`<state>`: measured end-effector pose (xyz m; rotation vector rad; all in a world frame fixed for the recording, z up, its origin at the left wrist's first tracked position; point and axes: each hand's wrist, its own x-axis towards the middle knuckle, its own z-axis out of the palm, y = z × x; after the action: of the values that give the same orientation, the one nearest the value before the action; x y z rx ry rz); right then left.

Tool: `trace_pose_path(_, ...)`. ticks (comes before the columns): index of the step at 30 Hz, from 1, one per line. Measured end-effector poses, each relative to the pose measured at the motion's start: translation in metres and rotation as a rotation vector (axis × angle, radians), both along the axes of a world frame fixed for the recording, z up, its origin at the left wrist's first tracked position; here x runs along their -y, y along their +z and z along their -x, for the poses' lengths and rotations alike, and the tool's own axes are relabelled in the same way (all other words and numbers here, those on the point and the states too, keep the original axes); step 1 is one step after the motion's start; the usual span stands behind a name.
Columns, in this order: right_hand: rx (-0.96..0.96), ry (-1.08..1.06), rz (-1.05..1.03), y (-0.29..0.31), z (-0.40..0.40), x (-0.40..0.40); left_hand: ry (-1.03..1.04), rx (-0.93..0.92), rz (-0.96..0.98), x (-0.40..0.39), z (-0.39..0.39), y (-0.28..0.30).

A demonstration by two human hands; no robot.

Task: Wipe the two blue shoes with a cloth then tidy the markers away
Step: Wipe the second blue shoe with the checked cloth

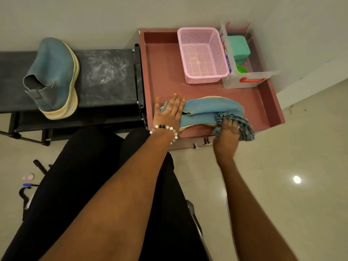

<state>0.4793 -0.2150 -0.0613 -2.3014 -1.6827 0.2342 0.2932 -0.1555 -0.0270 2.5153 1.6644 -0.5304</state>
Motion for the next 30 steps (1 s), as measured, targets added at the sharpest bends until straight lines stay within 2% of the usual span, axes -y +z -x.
trace_pose_path(2,-0.151,-0.117,-0.028,0.009,0.044,-0.004,-0.008,-0.004,-0.01,0.001,-0.001,0.001)
trace_pose_path(3,-0.181,-0.098,-0.025,0.012,0.057,-0.006,-0.012,0.005,-0.016,0.001,-0.001,0.002)
trace_pose_path(7,-0.127,0.229,-0.059,0.011,0.047,0.001,-0.011,0.015,-0.018,0.0,-0.001,0.002)
trace_pose_path(9,-0.004,0.432,-0.07,0.006,0.015,0.003,-0.014,-0.004,0.013,-0.001,0.0,0.002)
trace_pose_path(11,0.137,0.524,-0.018,0.005,-0.023,0.0,-0.027,-0.009,0.008,0.0,0.001,0.0)
trace_pose_path(14,0.299,0.505,0.031,0.01,-0.07,-0.006,-0.027,0.005,-0.005,0.0,0.001,0.0)
trace_pose_path(17,0.365,0.383,0.004,0.008,-0.073,-0.006,-0.018,-0.001,-0.01,0.0,0.0,0.0)
trace_pose_path(21,0.168,0.013,0.12,0.005,-0.003,-0.009,-0.01,-0.02,-0.006,0.001,-0.001,0.001)
trace_pose_path(23,0.008,-0.048,0.109,0.01,0.038,-0.013,-0.01,-0.019,-0.014,0.001,-0.001,0.001)
trace_pose_path(27,-0.121,0.106,-0.023,0.021,0.054,-0.01,-0.008,0.013,-0.035,0.0,-0.001,0.0)
trace_pose_path(30,-0.037,0.308,-0.085,0.017,0.014,-0.001,-0.01,-0.006,-0.008,0.0,0.0,0.0)
